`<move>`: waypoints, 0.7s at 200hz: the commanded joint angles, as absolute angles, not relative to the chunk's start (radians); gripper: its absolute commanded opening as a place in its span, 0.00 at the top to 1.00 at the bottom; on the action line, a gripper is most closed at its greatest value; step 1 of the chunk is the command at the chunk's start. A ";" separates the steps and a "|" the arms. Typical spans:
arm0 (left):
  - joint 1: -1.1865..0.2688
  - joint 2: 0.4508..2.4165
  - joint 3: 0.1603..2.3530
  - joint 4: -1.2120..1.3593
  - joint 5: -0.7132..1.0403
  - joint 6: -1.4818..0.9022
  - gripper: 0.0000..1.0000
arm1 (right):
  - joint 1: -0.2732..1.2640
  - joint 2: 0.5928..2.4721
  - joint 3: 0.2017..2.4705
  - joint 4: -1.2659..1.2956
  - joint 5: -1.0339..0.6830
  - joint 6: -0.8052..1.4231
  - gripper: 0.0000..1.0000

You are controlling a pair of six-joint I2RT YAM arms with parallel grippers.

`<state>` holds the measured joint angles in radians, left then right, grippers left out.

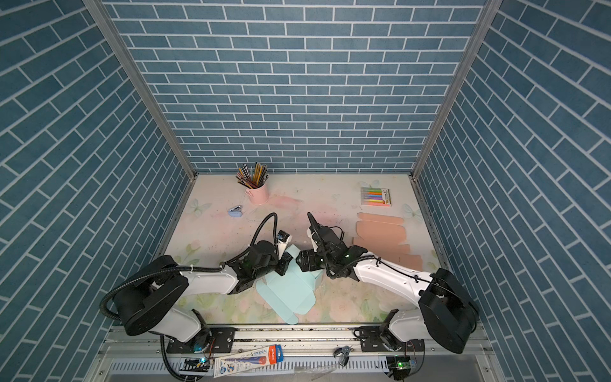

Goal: Fold the paper box

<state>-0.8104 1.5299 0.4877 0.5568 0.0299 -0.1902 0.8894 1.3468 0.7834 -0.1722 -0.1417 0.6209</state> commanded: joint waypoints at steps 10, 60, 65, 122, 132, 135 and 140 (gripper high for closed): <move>-0.813 1.516 0.491 0.536 0.034 -0.200 0.66 | 0.893 1.362 0.811 -0.228 -0.087 0.575 0.22; -0.822 1.474 0.474 0.489 0.025 -0.228 0.65 | 0.886 1.383 0.816 -0.253 -0.063 0.555 0.24; -0.823 1.468 0.473 0.484 0.026 -0.231 0.65 | 0.885 1.384 0.816 -0.252 -0.063 0.554 0.24; -0.831 1.432 0.522 0.254 -0.061 -0.353 0.64 | 0.849 1.380 0.804 -0.233 -0.090 0.543 0.30; -0.833 1.429 0.537 0.206 -0.045 -0.383 0.64 | 0.846 1.383 0.807 -0.236 -0.092 0.539 0.31; -0.833 1.425 0.538 0.197 -0.039 -0.390 0.64 | 0.846 1.385 0.808 -0.236 -0.093 0.538 0.31; -0.835 1.417 0.539 0.181 -0.034 -0.409 0.64 | 0.846 1.387 0.809 -0.237 -0.092 0.536 0.31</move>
